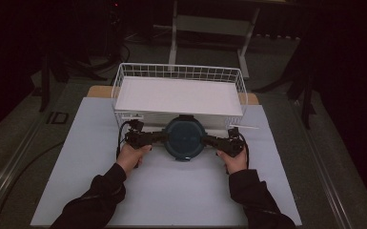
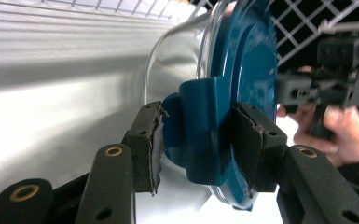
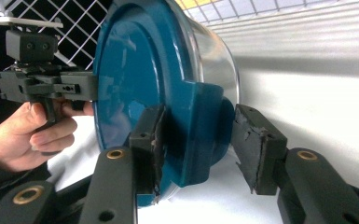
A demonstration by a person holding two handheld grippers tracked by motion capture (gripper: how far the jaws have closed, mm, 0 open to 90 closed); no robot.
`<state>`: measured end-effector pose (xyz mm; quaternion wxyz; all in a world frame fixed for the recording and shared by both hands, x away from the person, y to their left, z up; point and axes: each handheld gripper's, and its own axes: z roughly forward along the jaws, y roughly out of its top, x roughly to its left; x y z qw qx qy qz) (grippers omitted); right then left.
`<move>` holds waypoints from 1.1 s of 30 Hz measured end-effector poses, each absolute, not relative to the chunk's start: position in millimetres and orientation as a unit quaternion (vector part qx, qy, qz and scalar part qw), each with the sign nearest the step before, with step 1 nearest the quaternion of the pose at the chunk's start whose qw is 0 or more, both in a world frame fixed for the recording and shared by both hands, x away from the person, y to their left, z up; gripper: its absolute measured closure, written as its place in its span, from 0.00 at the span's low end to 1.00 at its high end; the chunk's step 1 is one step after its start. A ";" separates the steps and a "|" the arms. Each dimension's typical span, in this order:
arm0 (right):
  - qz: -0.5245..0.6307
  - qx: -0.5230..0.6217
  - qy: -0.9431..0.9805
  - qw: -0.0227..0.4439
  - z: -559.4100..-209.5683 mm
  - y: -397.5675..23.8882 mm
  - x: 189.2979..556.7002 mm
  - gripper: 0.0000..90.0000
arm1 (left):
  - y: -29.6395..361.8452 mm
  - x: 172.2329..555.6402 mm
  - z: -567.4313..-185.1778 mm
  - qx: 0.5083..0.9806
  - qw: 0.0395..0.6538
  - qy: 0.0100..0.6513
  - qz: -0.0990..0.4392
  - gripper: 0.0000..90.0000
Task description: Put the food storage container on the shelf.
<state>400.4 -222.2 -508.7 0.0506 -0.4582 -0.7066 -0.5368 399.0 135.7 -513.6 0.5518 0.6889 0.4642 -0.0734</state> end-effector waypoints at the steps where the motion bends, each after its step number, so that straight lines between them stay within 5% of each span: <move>1: -0.537 -0.458 -0.708 0.035 -508.0 -221.0 401.1 0.59 | 136.3 401.0 -515.9 0.681 0.554 0.472 -0.083 0.59; 6: -0.538 -0.456 -0.709 0.010 -505.0 -217.1 399.2 0.61 | 135.7 399.2 -516.7 0.682 0.552 0.473 -0.078 0.55; 13: -0.545 -0.456 -0.703 -0.012 -506.4 -214.2 402.3 0.59 | 133.5 399.4 -510.4 0.698 0.534 0.476 -0.001 0.53; 23: -0.526 -0.465 -0.711 -0.043 -498.1 -208.0 402.9 0.51 | 132.0 396.6 -508.0 0.706 0.530 0.470 0.001 0.48; 33: -0.524 -0.444 -0.724 -0.068 -479.0 -202.8 376.6 0.46 | 130.3 372.6 -499.7 0.719 0.543 0.434 -0.018 0.18</move>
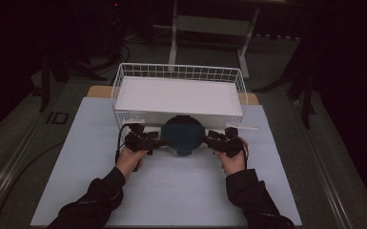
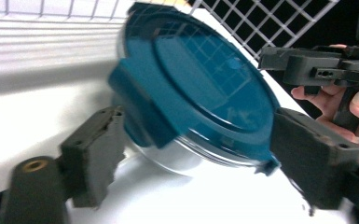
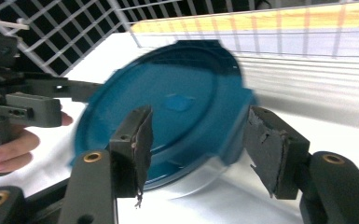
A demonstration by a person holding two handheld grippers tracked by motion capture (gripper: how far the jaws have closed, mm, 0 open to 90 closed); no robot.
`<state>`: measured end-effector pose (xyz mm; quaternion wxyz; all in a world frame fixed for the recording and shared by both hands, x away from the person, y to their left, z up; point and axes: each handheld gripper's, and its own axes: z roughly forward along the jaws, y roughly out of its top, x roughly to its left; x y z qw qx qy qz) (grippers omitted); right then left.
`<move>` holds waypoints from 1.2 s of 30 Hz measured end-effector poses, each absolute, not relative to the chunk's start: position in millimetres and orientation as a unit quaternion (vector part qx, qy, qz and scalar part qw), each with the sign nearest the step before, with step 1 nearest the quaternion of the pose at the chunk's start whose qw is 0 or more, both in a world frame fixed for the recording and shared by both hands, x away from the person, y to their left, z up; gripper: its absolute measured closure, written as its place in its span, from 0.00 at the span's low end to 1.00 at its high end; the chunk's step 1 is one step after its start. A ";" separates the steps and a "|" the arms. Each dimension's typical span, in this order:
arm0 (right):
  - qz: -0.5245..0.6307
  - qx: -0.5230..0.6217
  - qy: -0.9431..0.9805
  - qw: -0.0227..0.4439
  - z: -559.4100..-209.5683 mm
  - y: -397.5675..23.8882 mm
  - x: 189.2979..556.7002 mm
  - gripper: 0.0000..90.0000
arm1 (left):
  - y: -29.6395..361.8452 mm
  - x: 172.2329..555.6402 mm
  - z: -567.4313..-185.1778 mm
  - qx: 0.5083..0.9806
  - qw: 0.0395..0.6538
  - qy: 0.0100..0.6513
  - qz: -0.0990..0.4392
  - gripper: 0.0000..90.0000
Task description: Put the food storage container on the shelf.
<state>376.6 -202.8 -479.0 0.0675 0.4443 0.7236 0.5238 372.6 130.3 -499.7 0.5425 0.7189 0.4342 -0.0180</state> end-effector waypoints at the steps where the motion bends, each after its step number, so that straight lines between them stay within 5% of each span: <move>1: 0.523 0.444 0.725 0.065 -477.3 -201.7 372.9 0.46 | 130.5 369.4 -498.7 0.722 0.545 0.427 -0.011 0.16; 5: 0.520 0.429 0.735 0.067 -473.3 -196.4 358.2 0.45 | 129.3 357.3 -496.6 0.730 0.545 0.413 -0.009 0.02; 14: 0.527 0.406 0.746 0.027 -472.5 -180.5 329.6 0.55 | 126.2 325.1 -487.7 0.754 0.537 0.379 0.016 0.01; 25: 0.489 0.391 0.780 0.006 -492.3 -160.6 314.5 1.00 | 133.0 287.9 -483.7 0.768 0.531 0.355 0.046 0.01; 36: 0.462 0.390 0.797 0.012 -505.9 -140.3 326.3 1.00 | 137.5 275.3 -484.4 0.762 0.545 0.344 0.065 0.01</move>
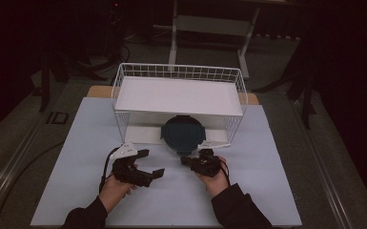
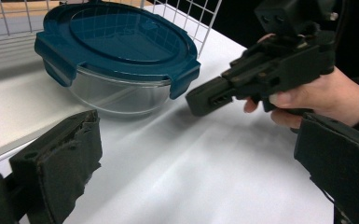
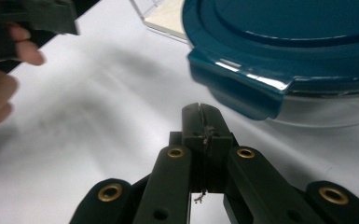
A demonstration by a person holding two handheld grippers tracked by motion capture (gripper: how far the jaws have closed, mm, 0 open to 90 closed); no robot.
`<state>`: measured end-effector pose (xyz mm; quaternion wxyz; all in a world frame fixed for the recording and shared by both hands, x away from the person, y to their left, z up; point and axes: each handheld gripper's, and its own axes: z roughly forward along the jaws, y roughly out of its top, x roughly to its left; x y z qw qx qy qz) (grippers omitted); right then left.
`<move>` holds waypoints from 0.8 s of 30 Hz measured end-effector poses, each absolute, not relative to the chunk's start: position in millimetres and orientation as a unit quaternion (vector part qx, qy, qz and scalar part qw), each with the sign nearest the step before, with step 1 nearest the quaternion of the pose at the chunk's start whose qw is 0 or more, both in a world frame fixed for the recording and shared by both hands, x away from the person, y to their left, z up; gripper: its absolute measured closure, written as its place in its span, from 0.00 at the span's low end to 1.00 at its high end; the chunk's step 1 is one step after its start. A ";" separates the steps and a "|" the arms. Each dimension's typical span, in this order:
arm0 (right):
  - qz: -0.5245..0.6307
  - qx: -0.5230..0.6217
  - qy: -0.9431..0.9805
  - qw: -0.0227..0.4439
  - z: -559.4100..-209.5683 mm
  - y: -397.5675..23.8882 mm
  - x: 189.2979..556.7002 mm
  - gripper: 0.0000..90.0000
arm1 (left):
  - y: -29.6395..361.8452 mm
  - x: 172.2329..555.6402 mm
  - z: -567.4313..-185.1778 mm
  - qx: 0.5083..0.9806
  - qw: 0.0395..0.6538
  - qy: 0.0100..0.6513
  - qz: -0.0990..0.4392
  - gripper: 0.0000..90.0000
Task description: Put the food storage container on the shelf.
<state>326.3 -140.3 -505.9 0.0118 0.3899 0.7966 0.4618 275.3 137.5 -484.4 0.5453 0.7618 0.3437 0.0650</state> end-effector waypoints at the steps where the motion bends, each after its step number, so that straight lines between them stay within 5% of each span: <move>1: 0.461 0.393 0.796 0.012 -506.4 -140.0 328.3 1.00 | 137.5 275.1 -485.0 0.761 0.545 0.344 0.064 0.01; 24: 0.462 0.411 0.786 0.023 -509.5 -132.0 362.4 1.00 | 138.0 272.1 -485.2 0.760 0.553 0.332 0.081 0.01</move>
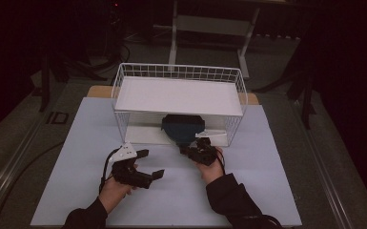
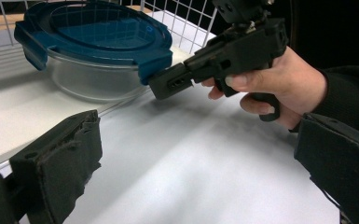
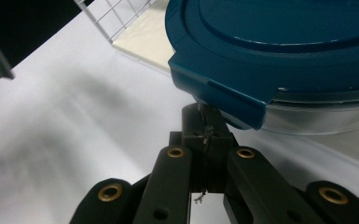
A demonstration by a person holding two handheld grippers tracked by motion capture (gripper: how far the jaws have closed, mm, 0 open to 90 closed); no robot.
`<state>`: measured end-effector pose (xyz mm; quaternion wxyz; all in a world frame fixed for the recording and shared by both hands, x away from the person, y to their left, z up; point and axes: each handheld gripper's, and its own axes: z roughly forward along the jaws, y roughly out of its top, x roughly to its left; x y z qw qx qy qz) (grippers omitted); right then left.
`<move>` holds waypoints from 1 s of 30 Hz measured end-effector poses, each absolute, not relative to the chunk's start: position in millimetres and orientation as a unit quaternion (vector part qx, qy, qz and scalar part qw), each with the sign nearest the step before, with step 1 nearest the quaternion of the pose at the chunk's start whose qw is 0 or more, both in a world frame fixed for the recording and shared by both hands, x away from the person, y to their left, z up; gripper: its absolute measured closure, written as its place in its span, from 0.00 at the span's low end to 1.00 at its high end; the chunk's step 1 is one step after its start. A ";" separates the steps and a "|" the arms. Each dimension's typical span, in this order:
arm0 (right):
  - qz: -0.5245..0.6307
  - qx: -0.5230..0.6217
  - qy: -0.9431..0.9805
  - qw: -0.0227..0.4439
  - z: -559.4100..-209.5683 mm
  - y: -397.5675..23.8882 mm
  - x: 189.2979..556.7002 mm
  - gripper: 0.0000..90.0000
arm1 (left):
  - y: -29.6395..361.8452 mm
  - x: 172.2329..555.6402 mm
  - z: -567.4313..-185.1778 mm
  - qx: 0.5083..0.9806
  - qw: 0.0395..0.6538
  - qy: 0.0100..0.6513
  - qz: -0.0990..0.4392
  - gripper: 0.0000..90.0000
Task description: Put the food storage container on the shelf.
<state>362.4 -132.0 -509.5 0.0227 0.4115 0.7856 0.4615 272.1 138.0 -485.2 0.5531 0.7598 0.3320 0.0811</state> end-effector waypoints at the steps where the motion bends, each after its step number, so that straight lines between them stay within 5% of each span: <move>1: 0.462 0.412 0.785 0.024 -509.6 -131.8 363.7 1.00 | 138.0 272.1 -485.2 0.760 0.553 0.332 0.081 0.01; 23: 0.458 0.421 0.783 0.024 -509.4 -130.3 386.5 1.00 | 136.9 271.5 -489.5 0.766 0.550 0.326 0.072 0.01; 27: 0.458 0.406 0.790 0.034 -508.9 -130.3 377.2 0.88 | 137.1 272.3 -487.0 0.766 0.556 0.316 0.065 0.01; 28: 0.466 0.399 0.789 0.041 -507.2 -131.9 371.2 0.73 | 137.2 272.8 -486.3 0.765 0.558 0.316 0.060 0.01; 30: 0.474 0.399 0.784 0.042 -503.9 -135.0 366.4 0.59 | 137.5 273.2 -484.4 0.764 0.560 0.315 0.057 0.01</move>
